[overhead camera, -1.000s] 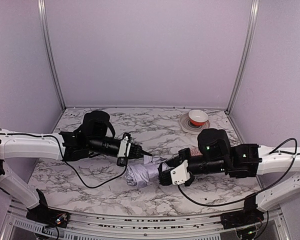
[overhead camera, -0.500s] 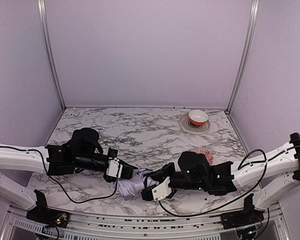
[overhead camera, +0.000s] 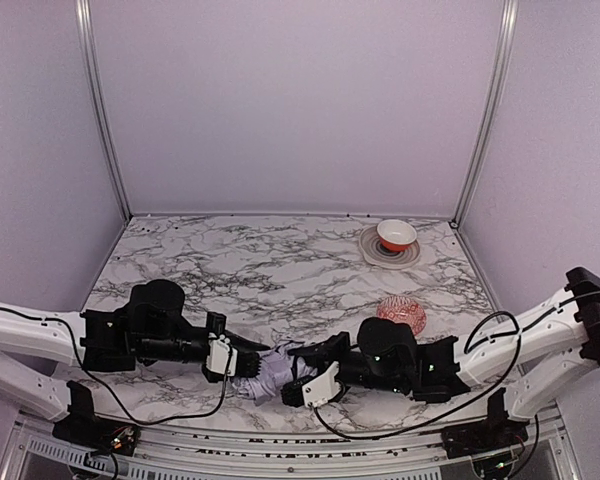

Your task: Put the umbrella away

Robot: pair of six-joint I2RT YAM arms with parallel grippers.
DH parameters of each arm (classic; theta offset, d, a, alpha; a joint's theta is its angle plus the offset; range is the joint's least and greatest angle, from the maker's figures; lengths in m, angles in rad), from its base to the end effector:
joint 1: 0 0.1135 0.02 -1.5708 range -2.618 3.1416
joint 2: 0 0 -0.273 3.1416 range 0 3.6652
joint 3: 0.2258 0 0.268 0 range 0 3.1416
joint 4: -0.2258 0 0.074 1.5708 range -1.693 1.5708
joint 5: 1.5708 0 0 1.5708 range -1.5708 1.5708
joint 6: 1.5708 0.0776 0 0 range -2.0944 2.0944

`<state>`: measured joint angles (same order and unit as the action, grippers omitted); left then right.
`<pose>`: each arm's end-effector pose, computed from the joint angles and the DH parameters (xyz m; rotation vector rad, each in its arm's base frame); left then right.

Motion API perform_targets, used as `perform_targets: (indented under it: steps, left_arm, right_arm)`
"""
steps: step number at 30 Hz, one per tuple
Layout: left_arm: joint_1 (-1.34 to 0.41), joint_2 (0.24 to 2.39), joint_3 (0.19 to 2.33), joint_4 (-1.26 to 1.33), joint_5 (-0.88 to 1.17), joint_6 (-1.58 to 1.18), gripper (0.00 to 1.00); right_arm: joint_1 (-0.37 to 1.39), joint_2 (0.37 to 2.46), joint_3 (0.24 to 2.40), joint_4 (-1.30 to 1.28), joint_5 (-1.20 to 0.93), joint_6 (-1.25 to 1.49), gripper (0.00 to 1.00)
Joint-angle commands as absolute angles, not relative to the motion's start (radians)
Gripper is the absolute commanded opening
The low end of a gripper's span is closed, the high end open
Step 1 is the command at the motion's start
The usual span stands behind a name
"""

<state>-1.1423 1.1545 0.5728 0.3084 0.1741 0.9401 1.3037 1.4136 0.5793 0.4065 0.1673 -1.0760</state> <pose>0.1148 -0.2836 0.2292 1.6552 0.8273 -0.3016 0.1006 0.3189 0.1675 -1.8069 0.8393 -0.0204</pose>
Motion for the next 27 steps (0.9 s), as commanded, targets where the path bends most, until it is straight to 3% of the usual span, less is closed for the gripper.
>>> perform_targets:
  steps: [1,9,20,27]
  left_arm:
    - [-1.184,1.090,0.632,0.591,0.275,0.878,0.00]
    - [-1.186,1.319,0.618,0.592,0.248,0.816,0.00]
    - [-1.201,1.494,0.677,0.590,0.226,0.860,0.04]
    - [-1.259,1.644,0.679,0.587,0.113,0.877,0.00]
  right_arm:
    - [1.264,1.559,0.563,0.215,0.309,-1.109,0.00]
    - [1.212,1.760,0.593,0.471,0.428,-1.190,0.00]
    - [1.233,1.829,0.624,0.499,0.429,-1.270,0.00]
    - [1.214,1.898,0.649,0.542,0.426,-1.211,0.00]
